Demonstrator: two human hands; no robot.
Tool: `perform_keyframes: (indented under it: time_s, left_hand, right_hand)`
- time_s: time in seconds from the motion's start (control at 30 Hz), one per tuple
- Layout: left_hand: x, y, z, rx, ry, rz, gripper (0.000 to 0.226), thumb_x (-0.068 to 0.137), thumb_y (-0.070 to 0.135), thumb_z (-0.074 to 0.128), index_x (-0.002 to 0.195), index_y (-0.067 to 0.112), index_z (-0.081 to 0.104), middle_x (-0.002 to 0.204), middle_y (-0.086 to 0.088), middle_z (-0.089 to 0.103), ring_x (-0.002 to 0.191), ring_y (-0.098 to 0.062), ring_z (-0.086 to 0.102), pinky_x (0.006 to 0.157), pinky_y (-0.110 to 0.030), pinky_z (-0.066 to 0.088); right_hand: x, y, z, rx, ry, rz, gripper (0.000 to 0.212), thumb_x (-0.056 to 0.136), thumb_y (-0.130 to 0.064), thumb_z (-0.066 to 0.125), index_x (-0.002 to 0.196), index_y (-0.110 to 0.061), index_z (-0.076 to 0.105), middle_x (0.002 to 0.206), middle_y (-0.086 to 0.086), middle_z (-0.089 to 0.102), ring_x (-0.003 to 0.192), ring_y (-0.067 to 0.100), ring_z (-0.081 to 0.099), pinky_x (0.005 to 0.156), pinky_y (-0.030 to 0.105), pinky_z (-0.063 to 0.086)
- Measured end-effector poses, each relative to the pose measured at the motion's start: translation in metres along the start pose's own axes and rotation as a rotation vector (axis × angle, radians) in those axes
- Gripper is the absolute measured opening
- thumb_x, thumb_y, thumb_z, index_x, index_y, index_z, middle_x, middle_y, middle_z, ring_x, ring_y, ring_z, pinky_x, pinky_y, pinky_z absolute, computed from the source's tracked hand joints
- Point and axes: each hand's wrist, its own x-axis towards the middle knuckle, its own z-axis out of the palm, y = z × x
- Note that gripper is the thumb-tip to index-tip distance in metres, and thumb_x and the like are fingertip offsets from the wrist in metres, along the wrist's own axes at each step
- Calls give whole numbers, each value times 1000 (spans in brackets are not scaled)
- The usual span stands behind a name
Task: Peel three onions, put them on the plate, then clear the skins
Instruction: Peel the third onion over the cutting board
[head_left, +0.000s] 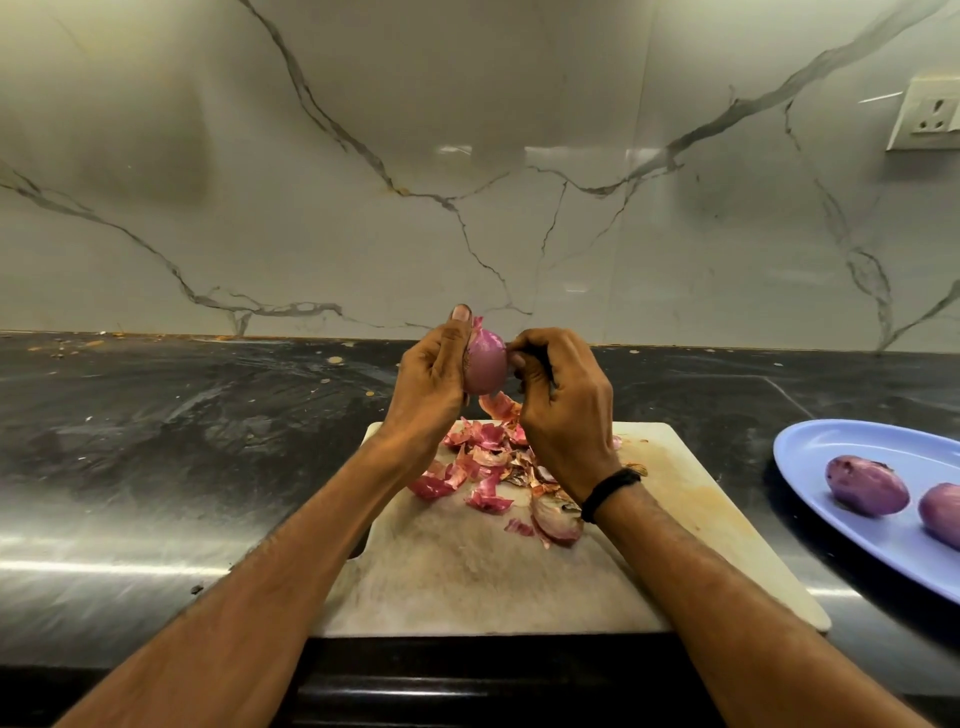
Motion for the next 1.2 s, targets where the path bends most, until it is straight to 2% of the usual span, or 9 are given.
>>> perform_keyframes:
  time_s: [0.13, 0.23, 0.33, 0.43, 0.53, 0.63, 0.93, 1.07, 1.2]
  left_hand:
    - [-1, -1, 1, 21, 14, -11, 52, 103, 54, 37, 96, 11, 67, 99, -22, 65, 83, -24, 68, 76, -34, 60]
    - [1, -1, -2, -4, 71, -46, 70, 102, 57, 37, 100, -7, 62, 87, -27, 59, 77, -29, 55, 64, -30, 52]
    - [5, 1, -4, -34, 139, -68, 66, 102, 57, 36, 102, -3, 64, 87, -13, 67, 76, -22, 59, 61, -24, 44]
    - [5, 4, -4, -26, 165, -47, 51, 104, 53, 35, 93, 12, 65, 82, -3, 68, 64, 1, 62, 59, -16, 45]
    - [3, 2, -4, -2, 124, -4, 52, 104, 50, 37, 92, 5, 62, 73, -4, 62, 54, 1, 57, 54, -15, 45]
    - [0, 1, -2, -16, 49, 18, 54, 106, 44, 38, 99, -3, 63, 74, -6, 63, 59, -3, 62, 56, -14, 48]
    - [-2, -1, -2, 40, 21, 39, 44, 105, 43, 40, 98, 8, 66, 90, -16, 66, 73, -9, 69, 66, -18, 56]
    - [-4, -1, -2, 36, 2, -6, 52, 103, 48, 41, 106, 3, 66, 102, -26, 67, 94, -34, 70, 83, -42, 62]
    - [-5, -1, 0, 11, 21, -30, 44, 103, 48, 43, 99, 14, 70, 89, -12, 73, 88, -27, 73, 81, -36, 62]
  right_hand:
    - [0, -2, 1, -23, -12, 16, 33, 85, -26, 45, 94, 1, 62, 91, 12, 62, 82, 14, 55, 73, 5, 41]
    - [0, -2, 1, -54, -22, 11, 32, 84, -25, 43, 92, 0, 60, 88, 11, 61, 80, 12, 52, 70, 5, 40]
    - [-2, 0, 2, -72, -35, 25, 28, 84, -24, 43, 93, -2, 60, 88, 7, 60, 80, 11, 51, 71, 8, 40]
    - [-2, 2, 3, -60, -47, 46, 25, 87, -14, 50, 107, -4, 60, 100, 8, 62, 90, 9, 55, 81, 10, 44]
    - [-1, 2, 3, -44, -72, 45, 35, 87, -1, 62, 122, -5, 57, 109, 8, 63, 97, 10, 58, 88, 13, 48]
    - [-1, 2, 4, -70, -71, 1, 27, 90, -4, 65, 117, -5, 61, 107, 9, 65, 95, 12, 60, 86, 13, 48]
    - [-3, 6, 2, -67, -42, -19, 10, 87, 3, 65, 95, -3, 67, 92, 7, 66, 84, 6, 55, 78, 5, 45]
    - [-4, 8, 1, -103, -82, -55, 10, 86, -1, 64, 96, -2, 66, 91, 7, 63, 82, 5, 52, 77, 4, 43]
    - [-5, 5, 4, -125, -136, -52, 10, 86, 0, 55, 94, -3, 62, 90, 6, 59, 80, 7, 48, 72, 6, 41]
